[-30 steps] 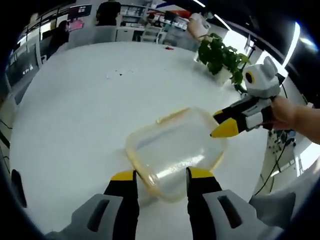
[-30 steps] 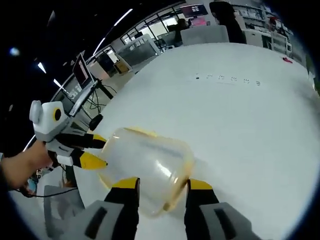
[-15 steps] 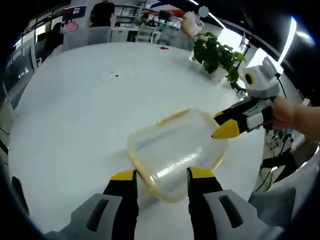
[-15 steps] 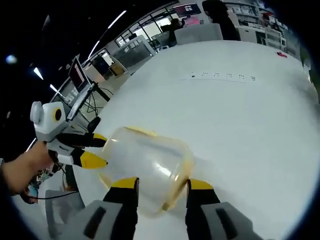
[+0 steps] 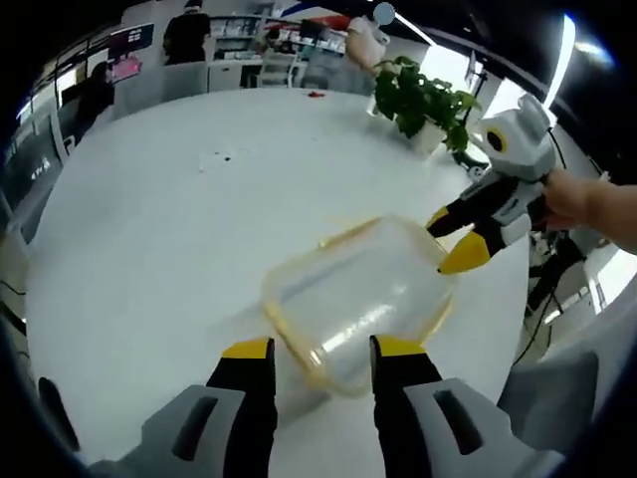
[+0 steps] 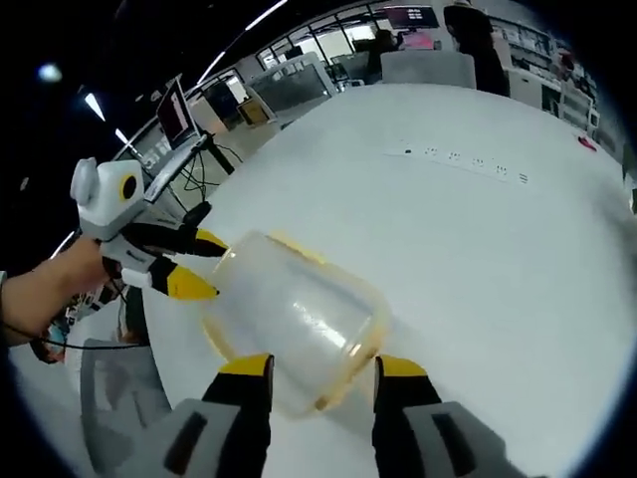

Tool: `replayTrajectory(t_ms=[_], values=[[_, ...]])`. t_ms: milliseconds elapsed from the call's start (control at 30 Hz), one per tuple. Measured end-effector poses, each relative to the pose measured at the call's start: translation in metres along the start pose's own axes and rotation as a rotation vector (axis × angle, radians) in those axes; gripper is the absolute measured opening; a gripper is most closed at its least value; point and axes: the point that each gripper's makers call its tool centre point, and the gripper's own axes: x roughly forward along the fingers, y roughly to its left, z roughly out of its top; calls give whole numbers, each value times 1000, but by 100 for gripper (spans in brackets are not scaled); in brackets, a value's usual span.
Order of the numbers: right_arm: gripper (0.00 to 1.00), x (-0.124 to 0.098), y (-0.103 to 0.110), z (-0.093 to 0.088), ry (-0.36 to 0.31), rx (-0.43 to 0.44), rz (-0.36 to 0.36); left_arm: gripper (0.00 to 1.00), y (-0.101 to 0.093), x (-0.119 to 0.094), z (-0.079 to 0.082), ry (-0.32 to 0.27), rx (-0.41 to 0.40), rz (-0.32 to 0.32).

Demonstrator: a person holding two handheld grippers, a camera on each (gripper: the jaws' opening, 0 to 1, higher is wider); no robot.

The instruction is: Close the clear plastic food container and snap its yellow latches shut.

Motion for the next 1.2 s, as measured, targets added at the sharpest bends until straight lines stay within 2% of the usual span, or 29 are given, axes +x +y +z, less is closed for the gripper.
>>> replayTrajectory(t_ms=[100,200,333,533,800,1033,1200], values=[[38,-3,-1,2,20,-72,-11,39,6,-6,-3,19,52,16],[39,-5,-2,4,35,-107,-12,38,5,-11,-1,23,104,0],[39,-7,-4,6,59,-159,-16,40,8,-15,-4,78,198,8],[39,-9,-7,8,91,-247,-18,39,10,-19,2,78,226,7],[38,-11,-7,10,122,-326,-18,39,7,-20,9,96,308,6],[38,-9,-7,12,146,-345,-10,39,2,-18,11,118,350,-10],[38,-8,-5,13,162,-385,-3,37,-3,-16,12,128,437,-15]])
